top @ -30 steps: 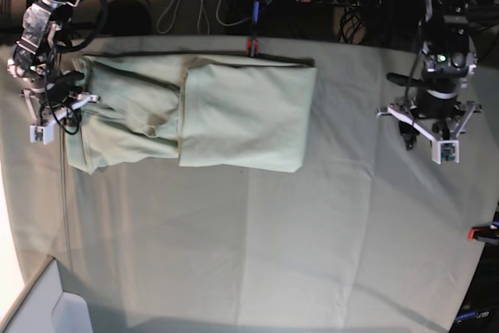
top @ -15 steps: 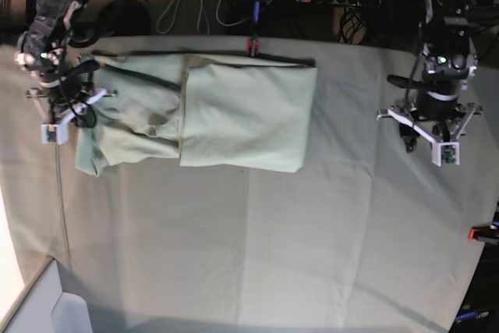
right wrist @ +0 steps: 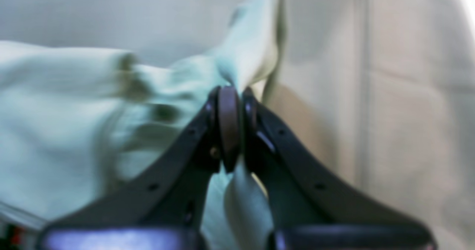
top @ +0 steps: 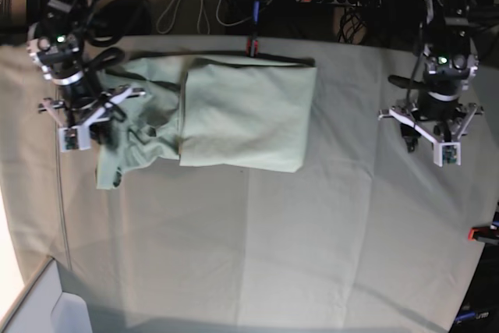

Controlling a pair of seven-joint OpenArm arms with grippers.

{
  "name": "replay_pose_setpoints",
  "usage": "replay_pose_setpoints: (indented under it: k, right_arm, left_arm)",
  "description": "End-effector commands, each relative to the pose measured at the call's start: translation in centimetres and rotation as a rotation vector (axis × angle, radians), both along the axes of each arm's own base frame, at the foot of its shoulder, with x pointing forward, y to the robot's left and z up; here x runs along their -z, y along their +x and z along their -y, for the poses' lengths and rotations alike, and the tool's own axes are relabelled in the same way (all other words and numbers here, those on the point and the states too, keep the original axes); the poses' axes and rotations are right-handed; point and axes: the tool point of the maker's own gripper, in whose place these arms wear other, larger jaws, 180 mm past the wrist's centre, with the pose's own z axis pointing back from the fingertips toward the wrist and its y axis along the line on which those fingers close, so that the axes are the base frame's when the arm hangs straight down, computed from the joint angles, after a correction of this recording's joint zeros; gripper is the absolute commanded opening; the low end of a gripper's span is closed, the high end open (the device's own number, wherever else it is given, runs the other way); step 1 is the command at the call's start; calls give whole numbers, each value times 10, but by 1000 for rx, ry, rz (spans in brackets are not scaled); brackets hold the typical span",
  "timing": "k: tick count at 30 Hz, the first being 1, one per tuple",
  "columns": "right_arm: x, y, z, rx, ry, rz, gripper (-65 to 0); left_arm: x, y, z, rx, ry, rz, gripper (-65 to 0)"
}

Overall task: Layout the t-shirt on the table in an organized manner, then fold the t-shirt properly
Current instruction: 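Fold the grasped end with the right gripper over the folded stack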

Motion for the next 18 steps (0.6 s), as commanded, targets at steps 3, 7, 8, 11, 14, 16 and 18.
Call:
replay_pose_setpoints:
  k: [3,7,8,11,14,16,18]
  right_arm:
    - [-16,4,-35,-73,42,58,-650]
    - [-12,-2,-84,-195,94,41,-650]
    - [-13,-2,-97,-227,107,45,-650]
    - [-18,-1,-125,-288,136,56,-650]
    - [-21,2,-147,-307,164,64,-650]
    - [-26,3,-162,-334,181,73,-650]
    - [-29,1,-178,-372,196,80,-650]
  left_arm:
    - [-20,10,-16,-30,30,65,-383]
    - [-34,12,-44,-103,51,104,-383]
    - [-38,13,-51,-120,55,113,-383]
    - [-44,9,-68,-166,68,127,-383]
    - [-47,5,-78,-194,76,132,-383]
    - [-47,3,-82,-204,79,131,-383]
    - [-46,1,-82,-205,80,125,-383]
